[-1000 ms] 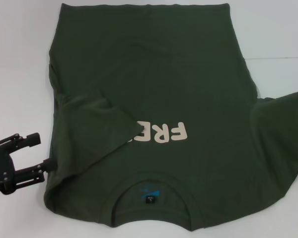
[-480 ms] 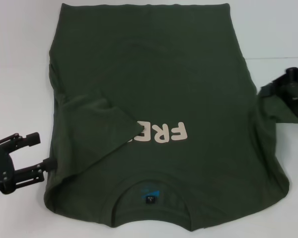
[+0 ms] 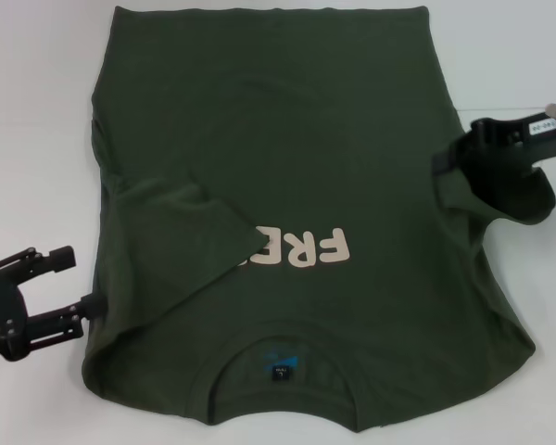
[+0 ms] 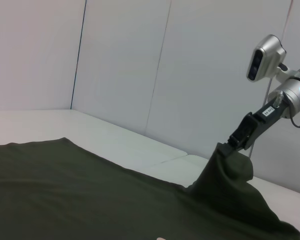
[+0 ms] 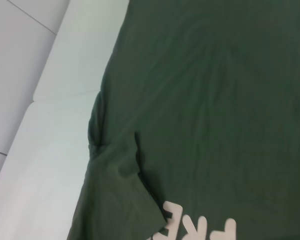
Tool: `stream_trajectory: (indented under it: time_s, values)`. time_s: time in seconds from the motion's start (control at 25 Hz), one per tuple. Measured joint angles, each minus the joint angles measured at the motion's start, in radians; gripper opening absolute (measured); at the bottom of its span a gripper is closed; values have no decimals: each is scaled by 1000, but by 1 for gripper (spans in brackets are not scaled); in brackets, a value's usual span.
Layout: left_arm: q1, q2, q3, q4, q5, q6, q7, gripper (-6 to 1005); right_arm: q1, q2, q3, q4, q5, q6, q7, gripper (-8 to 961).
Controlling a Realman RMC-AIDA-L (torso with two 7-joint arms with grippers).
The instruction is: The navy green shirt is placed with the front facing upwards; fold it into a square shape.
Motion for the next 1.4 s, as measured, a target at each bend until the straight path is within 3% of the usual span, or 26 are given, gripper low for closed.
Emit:
stream_trajectory:
  time_s: [0.56, 1.0, 1.24, 1.4]
  values:
    - [-7, 3, 5, -24, 6, -17, 1, 833, 36, 43, -92, 45, 0, 89, -3, 26]
    - [-8, 3, 6, -25, 6, -21, 2, 833, 33, 43, -96, 55, 44, 137, 15, 115]
    - [-8, 3, 7, -26, 6, -21, 2, 833, 41, 38, -108, 75, 51, 152, 13, 314]
    - [-8, 3, 7, -26, 6, -21, 2, 833, 46, 33, -132, 79, 47, 149, 25, 503]
